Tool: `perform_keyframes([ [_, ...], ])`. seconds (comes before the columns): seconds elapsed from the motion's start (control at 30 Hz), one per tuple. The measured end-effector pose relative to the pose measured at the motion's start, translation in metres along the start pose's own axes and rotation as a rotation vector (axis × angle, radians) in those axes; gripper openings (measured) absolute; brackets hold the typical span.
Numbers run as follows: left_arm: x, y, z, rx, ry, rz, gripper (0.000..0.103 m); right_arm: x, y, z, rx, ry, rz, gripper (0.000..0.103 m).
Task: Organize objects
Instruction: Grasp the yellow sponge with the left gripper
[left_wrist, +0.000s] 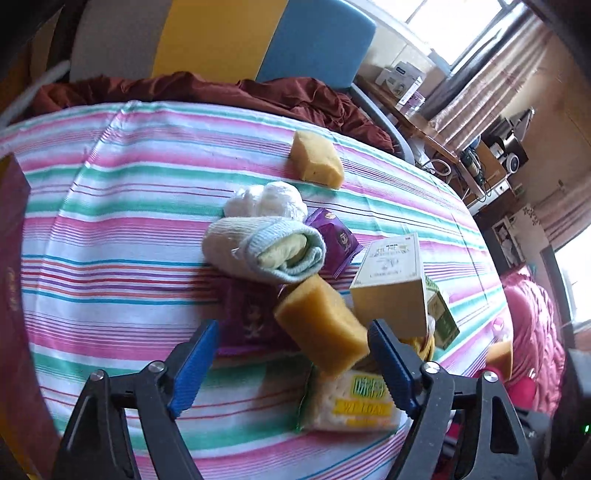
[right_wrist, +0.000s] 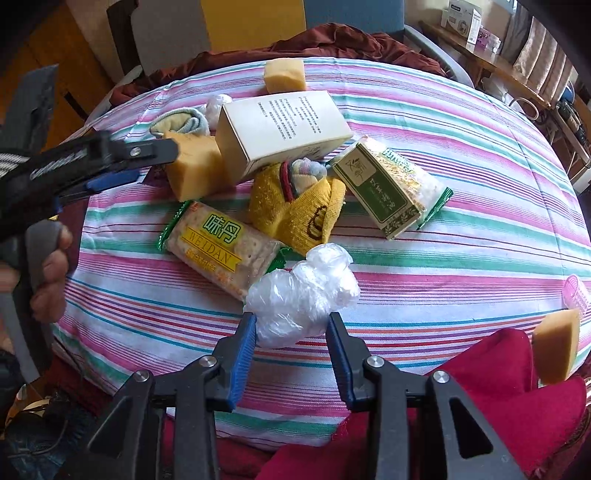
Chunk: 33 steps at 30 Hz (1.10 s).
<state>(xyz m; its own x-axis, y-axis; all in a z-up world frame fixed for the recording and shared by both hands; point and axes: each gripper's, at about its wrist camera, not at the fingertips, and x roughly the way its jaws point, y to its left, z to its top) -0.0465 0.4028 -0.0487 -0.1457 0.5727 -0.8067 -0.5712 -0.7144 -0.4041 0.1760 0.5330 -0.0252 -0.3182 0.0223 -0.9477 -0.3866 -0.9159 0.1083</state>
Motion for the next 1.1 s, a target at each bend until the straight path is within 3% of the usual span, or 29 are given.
perform_keyframes([
  [0.2, 0.012, 0.002, 0.005, -0.057, -0.006, -0.019, 0.067, 0.004, 0.004, 0.005, -0.003, 0.005, 0.015, 0.038],
  [0.43, -0.016, -0.012, -0.010, 0.091, -0.071, -0.056, 0.023, 0.007, 0.005, 0.009, 0.002, -0.003, -0.002, 0.038],
  [0.53, -0.026, -0.015, -0.023, 0.155, -0.088, -0.026, 0.019, 0.007, 0.005, 0.010, 0.005, -0.009, -0.021, 0.038],
  [0.77, -0.046, 0.001, -0.049, 0.195, -0.087, 0.005, 0.007, 0.007, 0.006, 0.010, 0.008, -0.022, -0.069, 0.038],
  [1.03, -0.067, 0.024, -0.084, 0.217, -0.080, 0.040, 0.006, 0.003, 0.010, 0.008, 0.020, -0.033, -0.098, 0.038],
  [1.1, -0.072, 0.027, -0.090, 0.243, -0.076, 0.049, 0.012, 0.004, 0.010, 0.008, 0.021, -0.033, -0.100, 0.038],
])
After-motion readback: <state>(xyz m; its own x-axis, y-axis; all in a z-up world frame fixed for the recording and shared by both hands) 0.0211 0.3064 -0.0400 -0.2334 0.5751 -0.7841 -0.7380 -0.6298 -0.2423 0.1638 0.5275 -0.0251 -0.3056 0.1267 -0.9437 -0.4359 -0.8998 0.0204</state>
